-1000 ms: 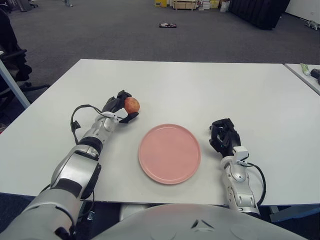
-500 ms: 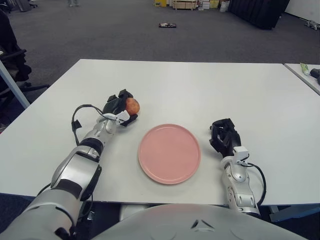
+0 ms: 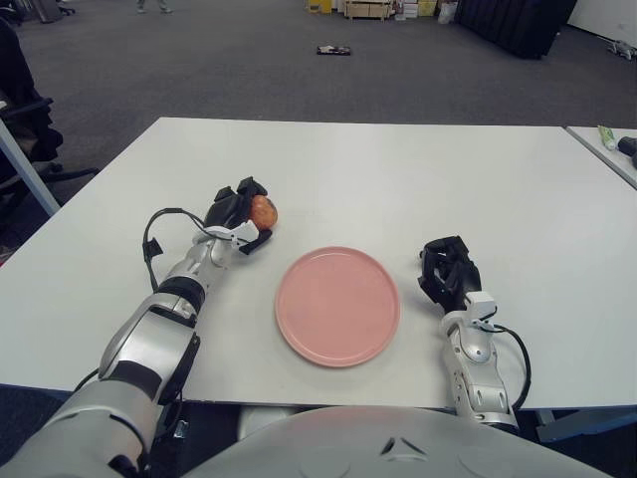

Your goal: Put the apple into the plate.

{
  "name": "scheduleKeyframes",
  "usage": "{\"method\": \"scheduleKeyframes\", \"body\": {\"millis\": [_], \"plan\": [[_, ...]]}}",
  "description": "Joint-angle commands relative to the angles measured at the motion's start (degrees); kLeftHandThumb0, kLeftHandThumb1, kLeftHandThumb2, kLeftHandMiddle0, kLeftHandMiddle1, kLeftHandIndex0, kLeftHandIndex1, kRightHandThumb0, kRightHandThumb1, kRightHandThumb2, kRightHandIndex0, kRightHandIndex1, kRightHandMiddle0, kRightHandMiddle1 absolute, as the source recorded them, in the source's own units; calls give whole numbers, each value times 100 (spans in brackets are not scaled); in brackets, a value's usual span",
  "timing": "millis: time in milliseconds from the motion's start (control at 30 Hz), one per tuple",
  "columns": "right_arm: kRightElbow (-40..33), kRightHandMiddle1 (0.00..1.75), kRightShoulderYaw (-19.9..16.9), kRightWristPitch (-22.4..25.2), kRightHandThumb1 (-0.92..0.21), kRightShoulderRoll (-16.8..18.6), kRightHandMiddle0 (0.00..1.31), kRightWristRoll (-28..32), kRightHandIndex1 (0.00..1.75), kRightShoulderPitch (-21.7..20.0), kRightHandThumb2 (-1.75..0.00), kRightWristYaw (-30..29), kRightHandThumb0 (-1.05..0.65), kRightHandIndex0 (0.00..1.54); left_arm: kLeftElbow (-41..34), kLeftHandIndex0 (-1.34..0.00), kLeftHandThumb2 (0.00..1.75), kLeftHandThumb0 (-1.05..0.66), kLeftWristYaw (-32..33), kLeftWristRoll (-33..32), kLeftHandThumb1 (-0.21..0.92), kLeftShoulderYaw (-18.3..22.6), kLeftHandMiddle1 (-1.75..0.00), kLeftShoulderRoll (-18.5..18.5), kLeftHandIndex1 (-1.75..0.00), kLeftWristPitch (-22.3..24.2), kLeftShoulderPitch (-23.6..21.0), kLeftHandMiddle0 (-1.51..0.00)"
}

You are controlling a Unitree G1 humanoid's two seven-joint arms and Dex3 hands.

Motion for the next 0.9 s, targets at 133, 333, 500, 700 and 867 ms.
{"method": "scheduleKeyframes", "body": {"millis": [133,333,500,700,867], "plan": [[83,175,-76,210,-77,29,28,30,129,52,-74,-69,-37,54,-317,-63,135,-48,-174,-87,29,98,-175,107,-175,115,179,-131],[107,175,-101,206,-77,42,28,90,129,34,-74,-39,-37,53,-561,-59,130,-47,-110,-55,33,108,-175,156,-175,78,293,-130],[120,175,-127,243,-77,70,28,106,129,12,-74,-69,-37,52,-670,-59,129,-46,-86,-61,34,132,-175,169,-175,62,344,-130],[155,175,-126,203,-77,61,28,83,129,-8,-73,-56,-36,52,-1015,-59,129,-46,-149,-146,33,244,-175,178,-175,57,462,-129],[206,175,-113,110,-78,37,28,49,130,-18,-73,-39,-36,53,-1364,-59,130,-46,-256,-226,33,353,-175,196,-175,28,599,-129]]}}
